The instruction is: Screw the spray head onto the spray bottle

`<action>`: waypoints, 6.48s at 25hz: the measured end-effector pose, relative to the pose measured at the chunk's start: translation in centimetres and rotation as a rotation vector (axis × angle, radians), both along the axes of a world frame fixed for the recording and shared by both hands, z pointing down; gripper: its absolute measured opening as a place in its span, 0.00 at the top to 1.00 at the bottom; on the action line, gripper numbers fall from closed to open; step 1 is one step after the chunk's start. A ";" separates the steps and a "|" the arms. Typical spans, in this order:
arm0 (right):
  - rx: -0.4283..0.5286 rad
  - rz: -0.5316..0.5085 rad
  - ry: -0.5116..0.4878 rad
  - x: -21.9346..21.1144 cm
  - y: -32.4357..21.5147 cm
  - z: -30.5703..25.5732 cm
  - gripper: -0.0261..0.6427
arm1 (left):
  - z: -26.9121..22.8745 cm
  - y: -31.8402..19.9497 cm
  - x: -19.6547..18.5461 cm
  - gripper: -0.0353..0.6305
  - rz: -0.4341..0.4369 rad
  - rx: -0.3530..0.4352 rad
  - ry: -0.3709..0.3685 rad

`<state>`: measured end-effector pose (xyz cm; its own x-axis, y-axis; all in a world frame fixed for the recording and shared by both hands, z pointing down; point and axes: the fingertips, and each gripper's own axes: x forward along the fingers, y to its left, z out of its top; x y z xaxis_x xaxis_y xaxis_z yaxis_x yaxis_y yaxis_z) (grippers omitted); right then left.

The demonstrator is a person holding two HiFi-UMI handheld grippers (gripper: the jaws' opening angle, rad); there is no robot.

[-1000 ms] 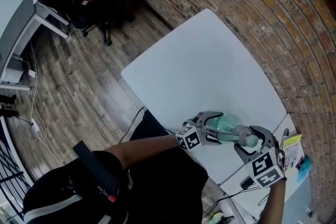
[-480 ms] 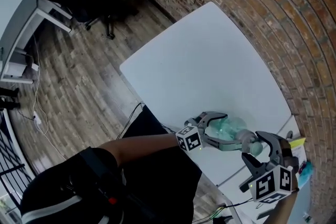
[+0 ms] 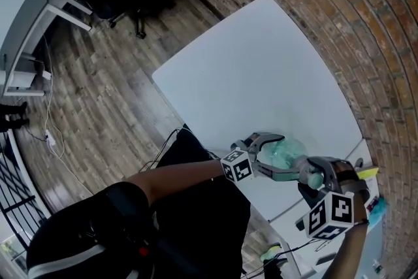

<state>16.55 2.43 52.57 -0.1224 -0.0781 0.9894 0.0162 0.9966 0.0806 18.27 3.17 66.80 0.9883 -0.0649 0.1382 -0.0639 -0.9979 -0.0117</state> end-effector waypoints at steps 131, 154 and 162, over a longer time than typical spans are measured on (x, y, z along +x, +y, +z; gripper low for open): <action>0.053 0.644 -0.070 0.6 -1.2 -0.9 0.57 | -5.2 -0.4 2.8 0.15 -0.060 0.026 -0.045; 0.090 -0.008 0.041 0.3 0.1 -4.9 0.57 | -5.2 -0.5 2.9 0.15 -0.056 0.020 -0.042; 0.104 -0.440 0.195 0.8 0.3 -3.0 0.57 | -5.2 -0.5 2.9 0.15 -0.057 0.017 -0.039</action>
